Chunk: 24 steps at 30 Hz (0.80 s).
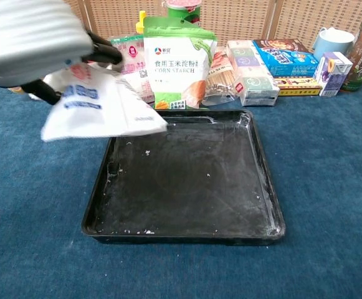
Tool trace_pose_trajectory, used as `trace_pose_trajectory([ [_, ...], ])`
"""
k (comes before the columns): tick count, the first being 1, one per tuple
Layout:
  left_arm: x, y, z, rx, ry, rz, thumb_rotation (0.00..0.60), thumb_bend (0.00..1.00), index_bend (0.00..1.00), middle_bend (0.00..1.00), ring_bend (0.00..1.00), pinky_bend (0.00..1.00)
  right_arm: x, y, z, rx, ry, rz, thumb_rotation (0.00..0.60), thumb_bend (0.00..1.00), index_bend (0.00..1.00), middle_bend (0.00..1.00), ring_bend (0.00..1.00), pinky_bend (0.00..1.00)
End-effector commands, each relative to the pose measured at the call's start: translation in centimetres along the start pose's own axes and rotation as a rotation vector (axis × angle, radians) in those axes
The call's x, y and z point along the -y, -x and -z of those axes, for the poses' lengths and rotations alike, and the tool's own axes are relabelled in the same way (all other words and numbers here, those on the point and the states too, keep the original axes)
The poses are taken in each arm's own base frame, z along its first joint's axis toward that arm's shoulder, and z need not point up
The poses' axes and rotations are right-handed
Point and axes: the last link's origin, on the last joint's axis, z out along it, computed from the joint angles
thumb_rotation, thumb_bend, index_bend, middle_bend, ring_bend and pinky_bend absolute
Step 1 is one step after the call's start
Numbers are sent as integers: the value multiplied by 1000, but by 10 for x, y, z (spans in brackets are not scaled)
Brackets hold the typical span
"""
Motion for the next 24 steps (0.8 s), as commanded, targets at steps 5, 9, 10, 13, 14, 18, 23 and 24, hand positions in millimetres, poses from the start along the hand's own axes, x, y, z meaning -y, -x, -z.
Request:
trace_pose_trajectory([
  [5, -10, -13, -26, -106, 291, -503, 600, 545, 880, 717, 715, 695, 0, 0, 0, 1, -3, -2, 600, 0, 13, 0, 19, 0],
  [9, -13, -18, -35, -96, 279, -529, 600, 542, 880, 718, 715, 694, 0, 0, 0, 4, -4, -3, 600, 0, 13, 0, 20, 0],
  [10, -13, -18, -36, -89, 274, -537, 600, 541, 880, 718, 715, 694, 0, 0, 0, 4, -5, -2, 600, 0, 13, 0, 20, 0],
  [13, -11, -18, -38, -77, 262, -574, 600, 541, 880, 718, 715, 694, 0, 0, 0, 4, -3, -3, 600, 0, 13, 0, 20, 0],
  [14, -11, -18, -39, -75, 257, -577, 600, 541, 880, 718, 715, 694, 0, 0, 0, 5, -2, -3, 600, 0, 13, 0, 20, 0],
  [18, -7, -19, -38, -67, 234, -589, 600, 542, 882, 718, 715, 694, -1, 0, 0, 7, 2, -4, 600, 0, 13, 0, 20, 0],
  [23, -1, -15, -29, -62, 252, -692, 600, 531, 922, 771, 717, 694, 0, 0, 0, 6, -4, -6, 600, 0, 13, 0, 19, 0],
  [24, 0, -15, -29, -59, 253, -705, 600, 533, 924, 788, 720, 694, 0, 0, 0, 6, -4, -5, 600, 0, 13, 0, 20, 0],
])
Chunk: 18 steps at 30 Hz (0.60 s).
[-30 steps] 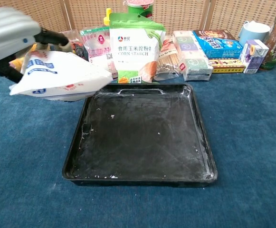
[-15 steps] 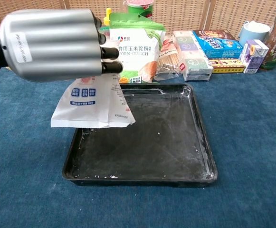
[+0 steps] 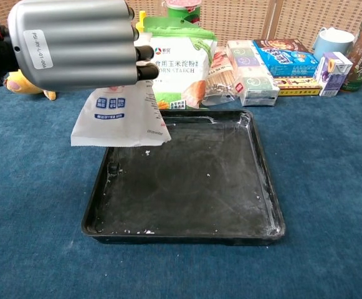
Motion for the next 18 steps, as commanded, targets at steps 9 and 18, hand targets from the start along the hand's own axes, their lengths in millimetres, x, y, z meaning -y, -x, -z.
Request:
trace_pose_trajectory([
  [9, -9, 4, 7, 60, 74, -191, 600, 552, 970, 872, 749, 744, 0, 0, 0, -2, 0, -1, 600, 0, 13, 0, 19, 0],
  [18, -4, 0, 12, 136, -110, 69, 600, 556, 985, 890, 756, 744, -3, -1, -1, 1, 6, -3, 600, 0, 13, 0, 19, 0],
])
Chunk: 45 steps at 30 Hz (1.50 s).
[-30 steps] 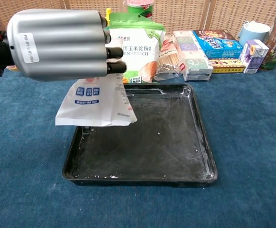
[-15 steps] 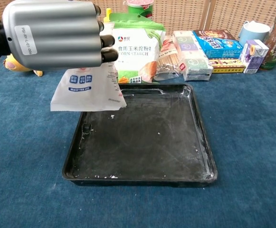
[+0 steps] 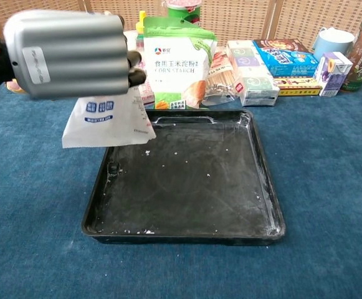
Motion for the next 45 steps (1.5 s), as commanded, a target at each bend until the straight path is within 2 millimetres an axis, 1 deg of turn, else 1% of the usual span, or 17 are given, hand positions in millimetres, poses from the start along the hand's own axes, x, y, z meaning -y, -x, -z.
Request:
trace_pose_trajectory([
  [1, 1, 3, 9, 55, -118, 207, 600, 558, 985, 890, 756, 744, 0, 0, 0, 2, -1, 1, 600, 0, 13, 0, 19, 0],
  [7, -15, 28, 45, 153, -422, 772, 600, 574, 985, 890, 756, 743, 1, 2, -1, 5, -1, 6, 600, 0, 13, 0, 20, 0],
  [9, -28, 40, 60, 203, -546, 967, 600, 579, 985, 890, 756, 741, 2, 3, -1, 7, 0, 8, 600, 0, 13, 0, 19, 0],
  [13, -46, 55, 76, 243, -732, 1164, 600, 594, 985, 890, 756, 739, 2, 4, -1, 10, 0, 15, 600, 0, 13, 0, 19, 0],
  [14, -59, 61, 82, 281, -823, 1291, 600, 602, 985, 890, 756, 738, 3, 6, -1, 15, -1, 18, 600, 0, 13, 0, 20, 0],
  [19, -84, 70, 83, 333, -958, 1564, 600, 629, 984, 868, 744, 693, 5, 9, -1, 24, -4, 30, 600, 0, 13, 0, 19, 0],
  [20, -89, 69, 83, 341, -951, 1610, 600, 622, 970, 823, 712, 664, 5, 10, -1, 24, -4, 31, 600, 0, 13, 0, 19, 0],
  [21, -92, 69, 83, 350, -932, 1652, 600, 594, 899, 685, 597, 586, 5, 10, -1, 23, -3, 31, 600, 0, 13, 0, 19, 0],
  [22, -99, 67, 83, 376, -892, 1722, 600, 531, 758, 471, 404, 470, 5, 10, -1, 24, -2, 32, 600, 0, 13, 0, 20, 0],
  [23, -104, 66, 85, 413, -835, 1806, 600, 467, 623, 314, 264, 379, 4, 10, -2, 25, 0, 33, 600, 0, 13, 0, 20, 0],
  [24, -103, 67, 86, 422, -818, 1827, 600, 347, 399, 128, 98, 254, 4, 10, -2, 25, 0, 33, 600, 0, 13, 0, 20, 0],
  [25, -103, 68, 87, 431, -807, 1843, 600, 217, 202, 27, 14, 171, 4, 10, -2, 26, 0, 34, 600, 0, 13, 0, 20, 0],
  [27, -101, 69, 89, 438, -793, 1856, 600, 57, 26, 0, 0, 122, 4, 11, -2, 26, 0, 34, 600, 0, 12, 0, 20, 0],
  [29, -98, 66, 90, 408, -792, 1872, 600, 3, 0, 0, 0, 108, 4, 10, -1, 25, -1, 34, 600, 0, 13, 0, 20, 0],
  [38, -69, 49, 124, 243, -820, 1881, 542, 0, 0, 0, 0, 83, 6, 11, 0, 27, -5, 39, 600, 0, 13, 0, 20, 0],
  [42, -50, 44, 167, 244, -803, 1747, 556, 0, 0, 0, 0, 83, 6, 10, 0, 21, -3, 39, 600, 0, 13, 0, 19, 0],
  [45, -42, 43, 196, 364, -800, 1612, 565, 0, 0, 0, 0, 81, 6, 9, 0, 17, -2, 38, 600, 0, 13, 0, 20, 0],
])
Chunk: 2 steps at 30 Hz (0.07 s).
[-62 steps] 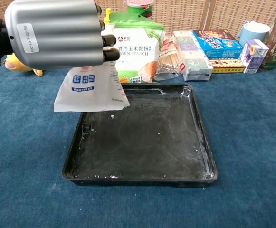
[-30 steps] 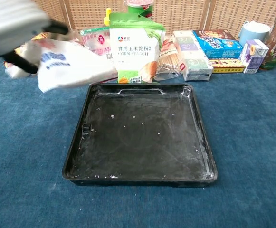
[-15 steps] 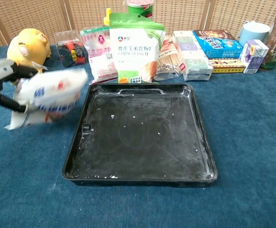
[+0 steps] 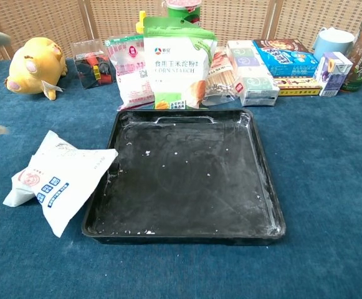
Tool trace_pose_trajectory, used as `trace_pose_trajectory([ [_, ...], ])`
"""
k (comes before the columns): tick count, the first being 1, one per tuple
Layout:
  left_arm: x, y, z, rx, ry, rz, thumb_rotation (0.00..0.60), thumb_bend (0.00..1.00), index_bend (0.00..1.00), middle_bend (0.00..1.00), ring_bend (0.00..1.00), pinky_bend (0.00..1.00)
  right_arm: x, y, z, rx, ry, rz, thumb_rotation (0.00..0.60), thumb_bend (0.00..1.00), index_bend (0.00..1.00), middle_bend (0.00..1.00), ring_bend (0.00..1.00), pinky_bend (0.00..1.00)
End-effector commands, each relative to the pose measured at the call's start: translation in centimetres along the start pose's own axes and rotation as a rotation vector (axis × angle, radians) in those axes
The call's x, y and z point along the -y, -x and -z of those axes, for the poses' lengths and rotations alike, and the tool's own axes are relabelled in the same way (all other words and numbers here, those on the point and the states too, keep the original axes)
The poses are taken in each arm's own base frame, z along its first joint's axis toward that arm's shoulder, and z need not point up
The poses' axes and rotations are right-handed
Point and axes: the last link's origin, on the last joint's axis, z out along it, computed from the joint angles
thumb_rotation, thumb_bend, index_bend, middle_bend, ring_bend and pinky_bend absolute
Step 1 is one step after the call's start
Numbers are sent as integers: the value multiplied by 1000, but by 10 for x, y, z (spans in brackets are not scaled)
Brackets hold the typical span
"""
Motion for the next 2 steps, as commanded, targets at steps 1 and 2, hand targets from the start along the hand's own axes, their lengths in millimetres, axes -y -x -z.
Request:
trace_pose_trajectory([
  [1, 15, -28, 35, 4, -78, -199, 578, 0, 0, 0, 0, 79, 0, 0, 0, -2, 0, 0, 600, 0, 13, 0, 20, 0],
  [2, 17, -34, 42, -5, -104, -251, 586, 0, 0, 0, 0, 78, 0, -1, 0, -4, -1, 1, 600, 0, 13, 0, 19, 0],
])
